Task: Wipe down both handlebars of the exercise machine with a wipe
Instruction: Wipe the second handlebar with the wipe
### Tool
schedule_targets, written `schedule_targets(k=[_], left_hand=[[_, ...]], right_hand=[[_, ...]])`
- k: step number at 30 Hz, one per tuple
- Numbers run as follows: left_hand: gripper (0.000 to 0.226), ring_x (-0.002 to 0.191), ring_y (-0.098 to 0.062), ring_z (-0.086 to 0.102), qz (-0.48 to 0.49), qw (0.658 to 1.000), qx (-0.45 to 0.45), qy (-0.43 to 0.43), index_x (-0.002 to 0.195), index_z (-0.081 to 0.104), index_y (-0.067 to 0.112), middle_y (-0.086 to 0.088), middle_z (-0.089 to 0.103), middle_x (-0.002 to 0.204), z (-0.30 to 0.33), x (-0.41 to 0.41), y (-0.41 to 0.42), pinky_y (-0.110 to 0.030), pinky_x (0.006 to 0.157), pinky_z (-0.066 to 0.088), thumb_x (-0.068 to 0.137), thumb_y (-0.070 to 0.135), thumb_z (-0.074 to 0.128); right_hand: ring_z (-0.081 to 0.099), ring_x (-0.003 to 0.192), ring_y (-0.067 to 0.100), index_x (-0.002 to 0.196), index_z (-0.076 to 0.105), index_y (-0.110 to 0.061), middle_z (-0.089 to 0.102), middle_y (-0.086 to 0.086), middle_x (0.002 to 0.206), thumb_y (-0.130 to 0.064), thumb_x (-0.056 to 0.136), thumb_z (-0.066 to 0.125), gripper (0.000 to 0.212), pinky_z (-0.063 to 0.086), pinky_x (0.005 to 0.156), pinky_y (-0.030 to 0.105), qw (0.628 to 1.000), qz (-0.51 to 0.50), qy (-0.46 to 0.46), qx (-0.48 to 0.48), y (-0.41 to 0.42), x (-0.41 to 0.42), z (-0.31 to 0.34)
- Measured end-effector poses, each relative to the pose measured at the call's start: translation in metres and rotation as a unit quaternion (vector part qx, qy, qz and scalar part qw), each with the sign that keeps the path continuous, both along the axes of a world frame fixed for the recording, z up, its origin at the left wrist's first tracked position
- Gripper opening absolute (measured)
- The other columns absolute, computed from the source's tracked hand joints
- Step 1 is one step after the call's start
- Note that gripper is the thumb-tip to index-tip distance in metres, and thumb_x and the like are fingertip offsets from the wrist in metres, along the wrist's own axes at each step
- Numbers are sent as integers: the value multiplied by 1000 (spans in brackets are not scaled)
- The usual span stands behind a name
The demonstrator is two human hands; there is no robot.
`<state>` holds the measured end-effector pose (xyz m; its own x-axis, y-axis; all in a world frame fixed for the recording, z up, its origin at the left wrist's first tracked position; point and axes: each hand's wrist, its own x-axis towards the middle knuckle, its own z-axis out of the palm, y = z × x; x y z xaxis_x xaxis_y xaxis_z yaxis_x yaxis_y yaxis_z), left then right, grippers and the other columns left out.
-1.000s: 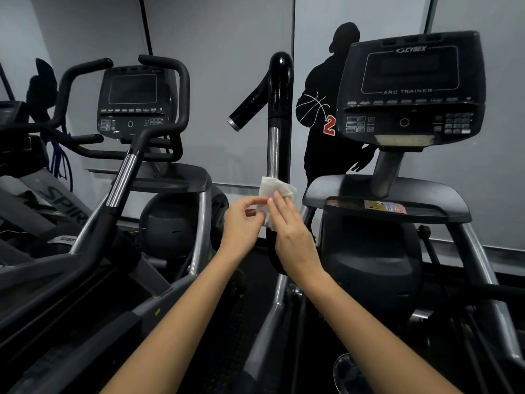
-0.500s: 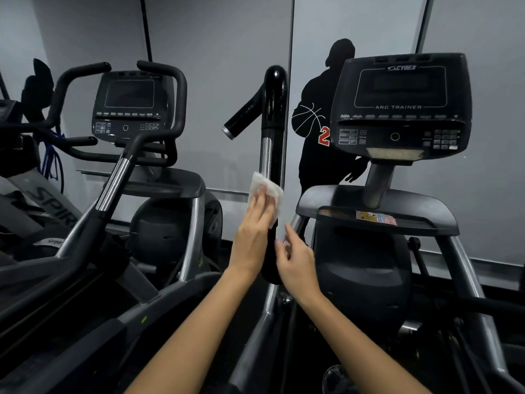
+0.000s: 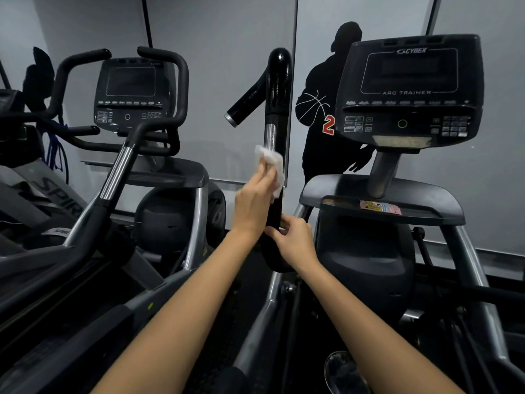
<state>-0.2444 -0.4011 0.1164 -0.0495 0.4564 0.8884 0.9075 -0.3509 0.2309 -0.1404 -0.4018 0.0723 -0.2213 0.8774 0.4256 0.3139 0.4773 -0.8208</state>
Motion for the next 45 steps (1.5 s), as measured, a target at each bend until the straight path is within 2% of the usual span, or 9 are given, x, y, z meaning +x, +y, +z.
schedule_targets(k=[7, 12, 15, 25, 28, 32, 37, 40, 45], left_hand=[[41, 115, -34, 59, 15, 1000, 9, -13, 131, 53, 9, -14, 47, 141, -4, 9, 3, -48, 91, 53, 91, 3, 56], [45, 104, -39, 64, 18, 1000, 5, 16, 125, 57, 4, -17, 51, 136, -20, 7, -8, -47, 77, 58, 81, -8, 61], [53, 107, -44, 61, 46, 995, 25, 80, 128, 54, 1, -19, 50, 137, 4, 6, 2, -52, 65, 58, 77, -12, 57], [73, 121, -43, 51, 43, 988, -26, 149, 128, 54, 3, -17, 47, 140, -34, -7, -13, -41, 65, 59, 61, -18, 73], [58, 119, -46, 52, 63, 987, -18, 145, 127, 55, 3, -17, 47, 141, 2, -2, -6, -48, 65, 57, 72, -15, 65], [50, 117, -46, 52, 90, 987, -18, 135, 124, 58, 4, -15, 47, 141, 21, 5, -2, -51, 63, 56, 77, -12, 61], [70, 115, -45, 55, 83, 981, -31, 173, 122, 60, 4, -15, 52, 137, -25, 0, -14, -42, 58, 59, 57, -15, 78], [68, 115, -47, 54, 75, 981, -50, 173, 122, 60, 5, -15, 49, 139, -18, -4, -13, -46, 62, 59, 59, -12, 78], [57, 123, -45, 48, 74, 984, -35, 157, 129, 55, 9, -10, 41, 146, 35, -4, 3, -53, 76, 56, 77, -9, 66]], right_hand=[[68, 87, 19, 96, 70, -6, 73, 7, 92, -14, 82, 68, 16, 55, 81, 38, 999, -2, -34, -25, 4, 1, 8], [66, 73, 23, 81, 67, -2, 70, 9, 78, -20, 80, 71, 19, 56, 67, 38, 995, -10, -89, -45, 8, 2, 15], [49, 53, 12, 66, 57, -7, 55, -1, 60, -24, 78, 74, 28, 39, 49, 26, 989, -3, -128, -69, 10, 4, 25], [40, 48, 8, 57, 45, -16, 44, -5, 56, -22, 83, 69, 35, 28, 44, 19, 989, -3, -134, -69, 5, 6, 25], [56, 64, 16, 74, 60, -8, 57, 0, 69, -22, 82, 70, 19, 41, 54, 22, 989, 0, -132, -70, 4, 4, 25], [65, 85, 24, 97, 68, -4, 69, 10, 93, -22, 83, 70, 23, 54, 75, 34, 990, 0, -123, -65, 4, 2, 24], [59, 69, 24, 84, 63, -2, 63, 8, 77, -24, 83, 69, 23, 45, 58, 28, 991, -23, -129, -38, 2, 2, 20], [63, 80, 24, 99, 63, -6, 67, 7, 93, -24, 83, 69, 25, 46, 62, 27, 991, -36, -123, -27, 0, 0, 17], [50, 124, 24, 146, 22, -12, 51, 7, 135, -16, 88, 61, 69, 43, 101, 36, 988, -52, -131, 61, -7, -8, 8]])
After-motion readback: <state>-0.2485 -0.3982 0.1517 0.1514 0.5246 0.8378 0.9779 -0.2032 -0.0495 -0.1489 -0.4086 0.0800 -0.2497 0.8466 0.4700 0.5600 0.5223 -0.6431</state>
